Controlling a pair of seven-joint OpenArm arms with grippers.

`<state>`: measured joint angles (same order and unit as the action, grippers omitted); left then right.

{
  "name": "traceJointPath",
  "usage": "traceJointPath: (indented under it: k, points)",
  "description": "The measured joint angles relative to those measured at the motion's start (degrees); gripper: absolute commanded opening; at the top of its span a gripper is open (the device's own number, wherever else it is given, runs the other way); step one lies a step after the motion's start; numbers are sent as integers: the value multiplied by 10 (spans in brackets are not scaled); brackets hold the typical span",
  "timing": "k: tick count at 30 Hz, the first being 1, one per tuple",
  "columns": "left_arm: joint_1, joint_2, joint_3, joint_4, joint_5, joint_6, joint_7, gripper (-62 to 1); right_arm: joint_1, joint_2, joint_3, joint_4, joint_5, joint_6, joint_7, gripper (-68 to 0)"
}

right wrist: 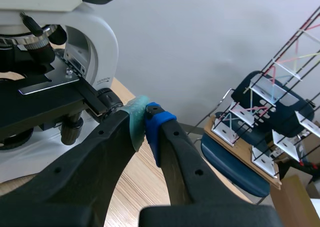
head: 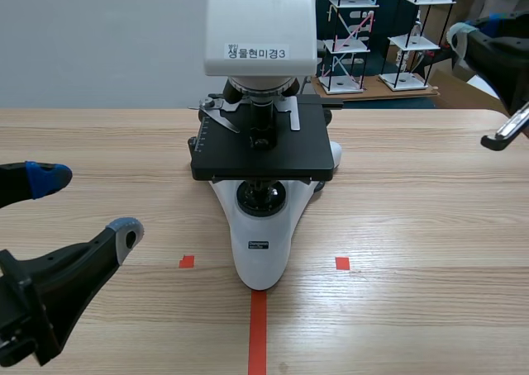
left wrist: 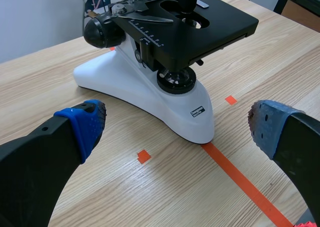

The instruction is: Point at the coarse focus knob

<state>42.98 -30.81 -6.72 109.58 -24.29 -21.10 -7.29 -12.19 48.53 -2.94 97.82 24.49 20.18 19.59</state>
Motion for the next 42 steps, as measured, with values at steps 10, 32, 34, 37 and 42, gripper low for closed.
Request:
traceJointPath:
  k: [10, 32, 34, 37, 42]
  points:
    - [0, 0, 0, 0, 0, 0, 0, -7, 238, 26, -184, -128, 0, 0, -2, -658]
    - [0, 0, 0, 0, 0, 0, 0, -7, 541, -40, -475, -294, -11, 30, -83, -658]
    - [0, 0, 0, 0, 0, 0, 0, -7, 549, -45, -487, -298, -11, 37, -83, -658]
    - [0, 0, 0, 0, 0, 0, 0, -7, 555, -55, -495, -303, -11, 63, -89, -658]
    - [0, 0, 0, 0, 0, 0, 0, -7, 555, -70, -495, -303, -11, 63, -107, -658]
